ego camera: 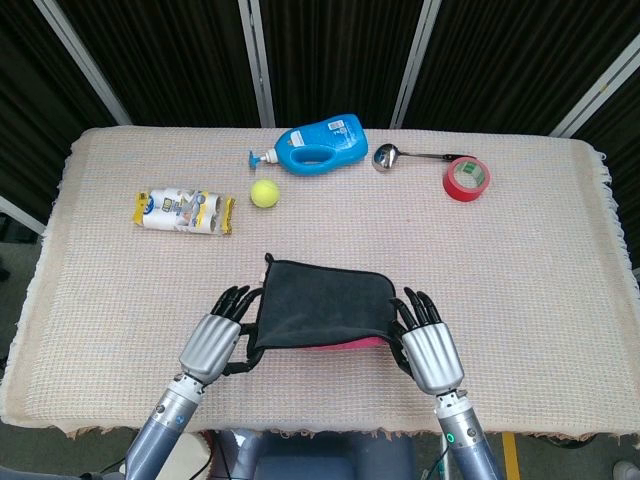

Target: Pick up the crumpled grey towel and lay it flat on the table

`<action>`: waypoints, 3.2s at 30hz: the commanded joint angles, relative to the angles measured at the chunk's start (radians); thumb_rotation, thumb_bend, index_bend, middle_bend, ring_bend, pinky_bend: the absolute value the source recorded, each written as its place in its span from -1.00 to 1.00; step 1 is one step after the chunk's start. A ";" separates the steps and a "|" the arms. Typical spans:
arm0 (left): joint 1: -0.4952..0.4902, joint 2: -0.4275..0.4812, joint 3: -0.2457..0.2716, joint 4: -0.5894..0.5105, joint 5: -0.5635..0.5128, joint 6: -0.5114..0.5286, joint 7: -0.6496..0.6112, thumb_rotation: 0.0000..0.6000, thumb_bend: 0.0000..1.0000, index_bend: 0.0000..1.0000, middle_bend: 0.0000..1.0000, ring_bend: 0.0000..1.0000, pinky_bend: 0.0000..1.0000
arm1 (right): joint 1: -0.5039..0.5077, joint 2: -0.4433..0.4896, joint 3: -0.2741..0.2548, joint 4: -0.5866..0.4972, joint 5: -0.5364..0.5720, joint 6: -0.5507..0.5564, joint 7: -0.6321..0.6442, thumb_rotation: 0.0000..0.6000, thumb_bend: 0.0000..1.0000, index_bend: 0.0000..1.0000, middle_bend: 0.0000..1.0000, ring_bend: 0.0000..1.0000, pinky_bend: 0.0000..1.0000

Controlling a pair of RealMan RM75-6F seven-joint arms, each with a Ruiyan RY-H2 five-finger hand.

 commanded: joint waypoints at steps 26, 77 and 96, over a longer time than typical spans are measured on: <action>0.054 -0.041 0.015 0.043 0.029 -0.059 0.024 1.00 -0.18 0.41 -0.89 -1.00 -1.00 | -0.064 -0.002 -0.037 0.036 -0.056 -0.075 0.010 1.00 0.17 0.25 -0.48 -0.77 -0.67; 0.087 0.126 0.036 -0.023 0.052 -0.162 -0.009 1.00 -0.86 -0.86 -1.00 -1.00 -1.00 | -0.118 0.117 -0.005 -0.140 0.062 -0.196 -0.137 1.00 0.04 -1.00 -0.99 -1.00 -0.94; 0.308 0.345 0.114 0.080 0.244 0.184 -0.198 1.00 -0.86 -0.99 -1.00 -1.00 -1.00 | -0.234 0.263 0.010 -0.081 0.073 -0.068 0.322 1.00 0.04 -1.00 -1.00 -1.00 -0.94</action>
